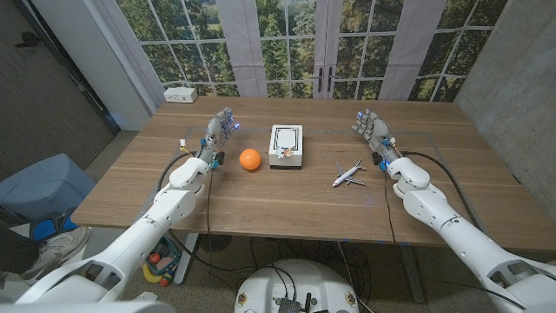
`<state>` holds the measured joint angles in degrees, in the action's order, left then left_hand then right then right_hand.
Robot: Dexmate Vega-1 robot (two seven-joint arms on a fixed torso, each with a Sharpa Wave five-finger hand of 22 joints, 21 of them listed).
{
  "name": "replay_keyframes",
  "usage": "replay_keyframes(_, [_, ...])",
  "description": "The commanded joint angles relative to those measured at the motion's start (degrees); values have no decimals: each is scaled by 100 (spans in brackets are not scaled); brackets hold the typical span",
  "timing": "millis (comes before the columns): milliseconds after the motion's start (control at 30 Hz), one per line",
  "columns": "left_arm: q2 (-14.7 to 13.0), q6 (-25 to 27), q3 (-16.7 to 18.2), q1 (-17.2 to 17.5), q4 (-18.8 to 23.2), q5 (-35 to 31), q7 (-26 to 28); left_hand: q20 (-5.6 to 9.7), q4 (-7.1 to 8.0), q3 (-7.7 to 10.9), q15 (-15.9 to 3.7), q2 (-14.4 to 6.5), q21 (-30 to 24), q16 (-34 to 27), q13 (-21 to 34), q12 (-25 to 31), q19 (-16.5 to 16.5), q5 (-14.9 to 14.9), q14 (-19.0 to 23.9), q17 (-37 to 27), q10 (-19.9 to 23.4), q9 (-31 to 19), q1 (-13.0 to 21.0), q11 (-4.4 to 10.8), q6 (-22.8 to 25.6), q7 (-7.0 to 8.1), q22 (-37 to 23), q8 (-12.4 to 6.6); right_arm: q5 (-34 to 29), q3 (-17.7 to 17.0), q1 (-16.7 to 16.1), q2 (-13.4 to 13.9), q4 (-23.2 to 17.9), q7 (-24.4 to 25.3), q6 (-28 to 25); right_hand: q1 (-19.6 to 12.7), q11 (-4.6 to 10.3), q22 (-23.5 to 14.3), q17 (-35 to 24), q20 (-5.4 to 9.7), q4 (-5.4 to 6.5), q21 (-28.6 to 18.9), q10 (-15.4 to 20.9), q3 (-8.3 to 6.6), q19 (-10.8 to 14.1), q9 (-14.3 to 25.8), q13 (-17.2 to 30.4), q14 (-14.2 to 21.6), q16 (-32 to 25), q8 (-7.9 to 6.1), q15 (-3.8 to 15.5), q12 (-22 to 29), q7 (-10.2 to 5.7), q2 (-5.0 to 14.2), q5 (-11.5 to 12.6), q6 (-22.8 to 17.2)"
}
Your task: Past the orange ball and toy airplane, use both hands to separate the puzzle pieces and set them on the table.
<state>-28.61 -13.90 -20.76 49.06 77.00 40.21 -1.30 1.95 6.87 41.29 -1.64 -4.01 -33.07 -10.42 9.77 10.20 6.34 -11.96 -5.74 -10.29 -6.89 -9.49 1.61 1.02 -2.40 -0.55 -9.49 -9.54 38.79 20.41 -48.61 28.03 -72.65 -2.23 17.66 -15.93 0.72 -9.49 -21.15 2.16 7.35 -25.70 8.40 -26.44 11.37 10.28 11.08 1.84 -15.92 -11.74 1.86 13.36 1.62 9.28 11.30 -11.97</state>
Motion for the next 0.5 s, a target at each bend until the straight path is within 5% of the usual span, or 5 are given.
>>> replay_keyframes(33, [25, 313, 30, 116, 395, 207, 187, 127, -8, 49, 27, -444, -32, -45, 29, 50, -5, -44, -20, -17, -41, -29, 14, -22, -59, -18, -7, -36, 179, -57, 92, -192, 432, -156, 180, 9, -21, -9, -20, 261, -9, -16, 50, -41, 51, 9, 20, 17, -34, -27, 269, 22, 10, 96, 18, -50])
replay_keyframes(233, [-14, 124, -73, 69, 326, -242, 435, 69, -130, 80, 12, -425, -6, -61, 28, 109, -157, -81, 113, 27, 128, -29, 91, -4, 49, 3, -7, -89, 154, -46, 101, -207, 451, -121, 177, -7, -20, -10, -5, 250, -50, 3, 71, -47, 58, 10, 21, 35, -32, -24, 240, 16, 28, 81, 12, -71])
replay_keyframes(500, [-168, -87, -264, 30, 270, -1010, 772, -36, -495, 129, 32, -363, 53, -69, 30, 185, -470, -89, 418, 66, 511, -37, 283, 13, 444, 134, -18, -170, 103, -51, -31, -205, 282, 63, 187, -39, -36, -12, 17, 215, -129, 30, 120, -50, 80, 12, 23, 55, -30, -19, 186, 12, 61, 58, -2, -105])
